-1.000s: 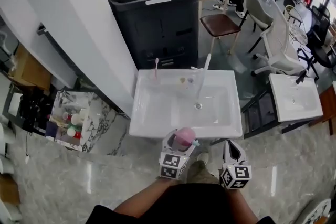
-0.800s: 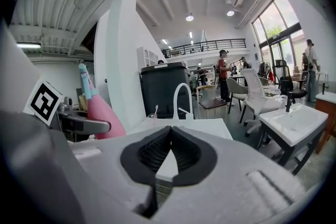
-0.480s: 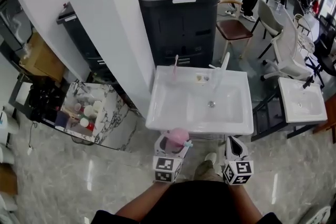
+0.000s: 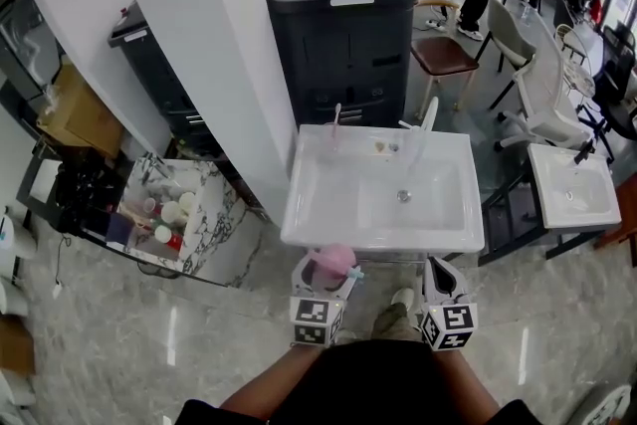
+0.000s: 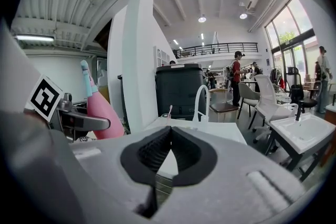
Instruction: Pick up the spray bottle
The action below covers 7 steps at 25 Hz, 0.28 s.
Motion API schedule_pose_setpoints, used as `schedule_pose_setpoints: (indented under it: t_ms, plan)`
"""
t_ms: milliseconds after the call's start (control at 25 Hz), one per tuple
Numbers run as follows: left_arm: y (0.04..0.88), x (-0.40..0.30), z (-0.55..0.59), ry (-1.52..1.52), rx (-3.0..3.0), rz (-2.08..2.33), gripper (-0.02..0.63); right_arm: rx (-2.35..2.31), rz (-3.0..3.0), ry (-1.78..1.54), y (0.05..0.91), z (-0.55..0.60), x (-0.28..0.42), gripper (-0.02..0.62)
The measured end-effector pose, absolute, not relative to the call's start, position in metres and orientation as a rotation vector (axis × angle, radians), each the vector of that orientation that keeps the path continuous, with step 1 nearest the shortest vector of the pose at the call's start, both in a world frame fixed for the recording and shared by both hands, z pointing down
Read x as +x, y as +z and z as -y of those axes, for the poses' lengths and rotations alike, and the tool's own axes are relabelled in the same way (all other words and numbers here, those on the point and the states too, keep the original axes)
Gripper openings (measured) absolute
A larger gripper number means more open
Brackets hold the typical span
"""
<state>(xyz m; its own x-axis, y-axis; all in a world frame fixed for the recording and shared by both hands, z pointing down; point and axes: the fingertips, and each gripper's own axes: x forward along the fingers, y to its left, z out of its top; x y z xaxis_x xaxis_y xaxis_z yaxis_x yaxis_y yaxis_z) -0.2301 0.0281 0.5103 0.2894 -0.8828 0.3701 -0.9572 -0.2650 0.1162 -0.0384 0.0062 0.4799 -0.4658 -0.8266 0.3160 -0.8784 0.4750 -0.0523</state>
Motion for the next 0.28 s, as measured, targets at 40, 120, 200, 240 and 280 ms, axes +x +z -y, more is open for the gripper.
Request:
schedule_pose_setpoints:
  t_ms: [40, 120, 200, 240, 280]
  plan:
    - [0.511, -0.230, -0.027, 0.334, 2.248, 1.667, 0.391, 1.463, 2.478, 0.311, 0.480, -0.006, -0.039, -0.002]
    - [0.512, -0.230, -0.023, 0.324, 2.243, 1.659, 0.391, 1.473, 2.483, 0.337, 0.479, -0.003, -0.039, -0.002]
    - [0.513, -0.231, -0.018, 0.310, 2.235, 1.652, 0.391, 1.482, 2.488, 0.349, 0.478, 0.000, -0.040, -0.002]
    - [0.513, -0.232, -0.016, 0.303, 2.230, 1.650, 0.391, 1.484, 2.490, 0.349, 0.478, 0.002, -0.041, -0.002]
    - [0.514, -0.233, -0.014, 0.296, 2.226, 1.648, 0.391, 1.485, 2.491, 0.349, 0.478, 0.004, -0.041, -0.002]
